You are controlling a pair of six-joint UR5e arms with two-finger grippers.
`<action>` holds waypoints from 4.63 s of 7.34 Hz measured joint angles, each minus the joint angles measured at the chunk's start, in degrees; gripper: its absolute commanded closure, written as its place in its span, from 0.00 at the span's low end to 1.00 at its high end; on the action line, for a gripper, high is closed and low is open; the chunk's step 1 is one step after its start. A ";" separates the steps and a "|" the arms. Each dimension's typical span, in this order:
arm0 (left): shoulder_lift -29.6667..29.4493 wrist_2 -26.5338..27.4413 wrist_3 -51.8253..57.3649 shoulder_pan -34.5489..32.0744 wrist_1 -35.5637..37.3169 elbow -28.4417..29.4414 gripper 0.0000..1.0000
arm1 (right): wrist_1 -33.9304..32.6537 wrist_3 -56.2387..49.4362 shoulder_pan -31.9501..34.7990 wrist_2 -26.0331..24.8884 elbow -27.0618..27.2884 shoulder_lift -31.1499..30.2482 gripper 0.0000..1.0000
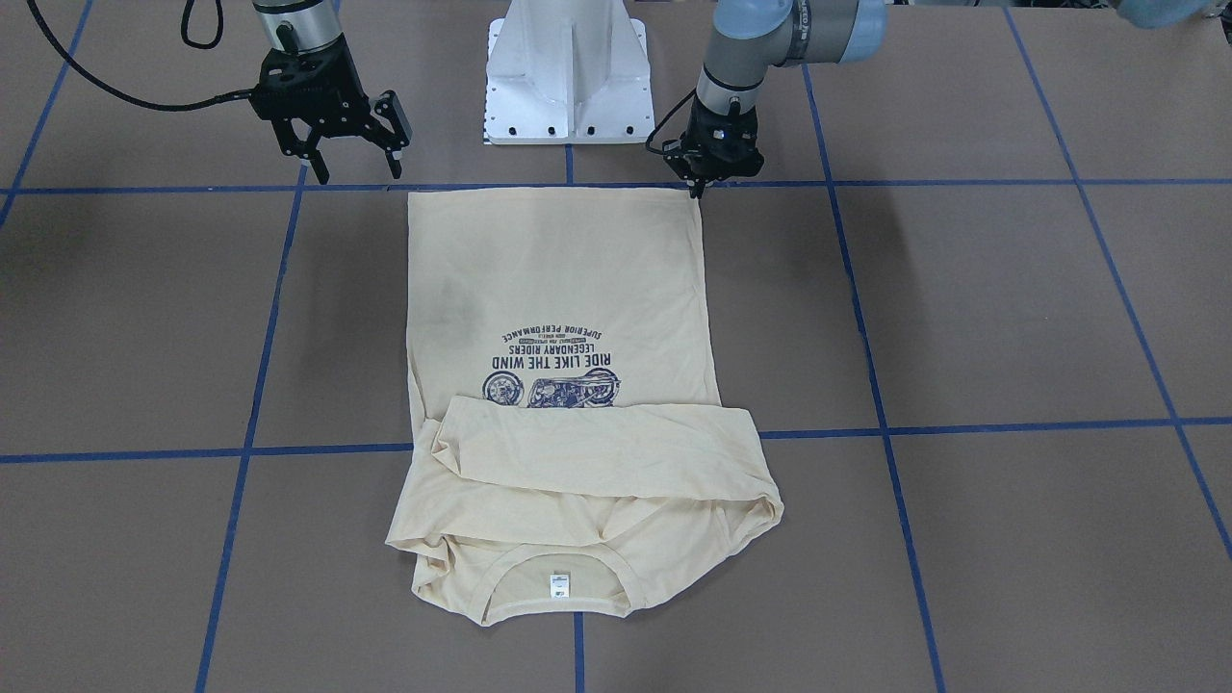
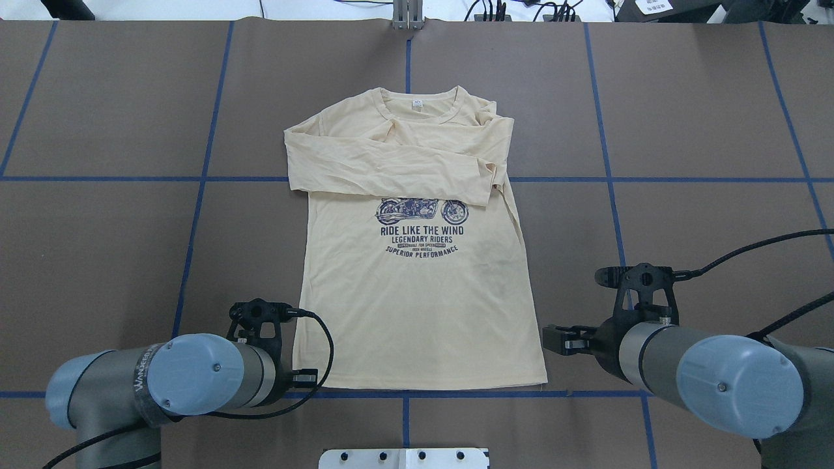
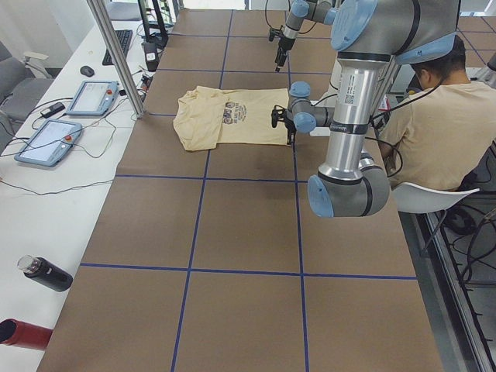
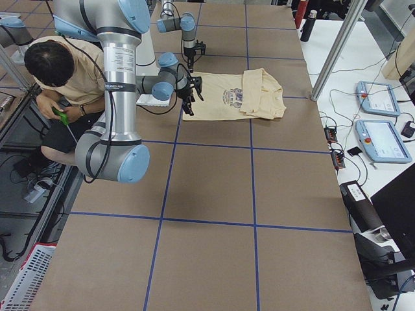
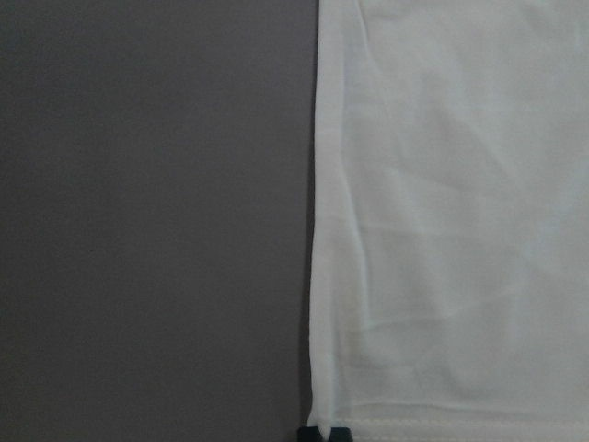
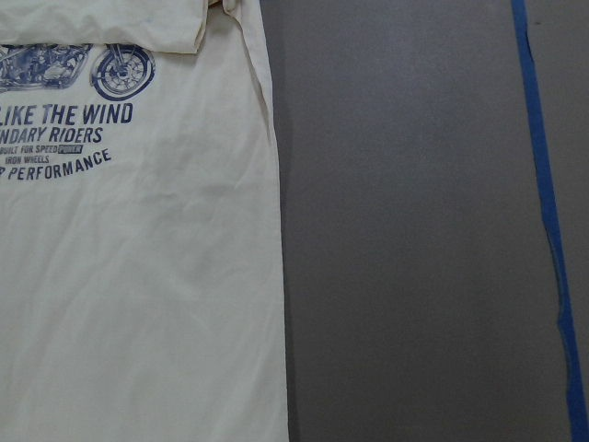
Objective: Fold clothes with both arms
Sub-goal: 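Grasp the hem corners nearest the robot with both grippers, then lift the hem with both grippers and fold it toward the collar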
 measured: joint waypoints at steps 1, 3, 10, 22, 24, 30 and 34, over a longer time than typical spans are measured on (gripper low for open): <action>0.00 -0.01 -0.02 0.01 0.05 -0.42 1.00 | -0.24 0.03 -0.41 -0.86 -2.65 2.24 0.02; -0.06 -0.07 -0.04 0.06 0.12 -1.08 1.00 | -1.49 1.79 -2.20 -3.77 -7.58 6.92 0.34; -0.17 -0.17 -0.04 0.00 0.13 -1.59 1.00 | -3.58 5.34 -9.55 -8.69 -10.69 7.39 0.59; -0.27 -0.52 0.04 -0.02 0.13 -2.16 1.00 | -3.78 5.37 -10.72 -10.44 -11.71 7.45 1.00; -0.29 -0.47 0.05 -0.02 0.13 -2.16 1.00 | -4.72 5.64 -10.82 -10.55 -11.63 7.75 1.00; -0.45 -4.73 0.70 -0.02 13.94 -21.72 1.00 | -14.80 7.04 -10.36 -4.21 7.41 7.16 1.00; -1.61 -6.38 0.20 3.46 22.47 -31.59 1.00 | -28.07 6.89 -15.33 -1.27 21.67 8.62 1.00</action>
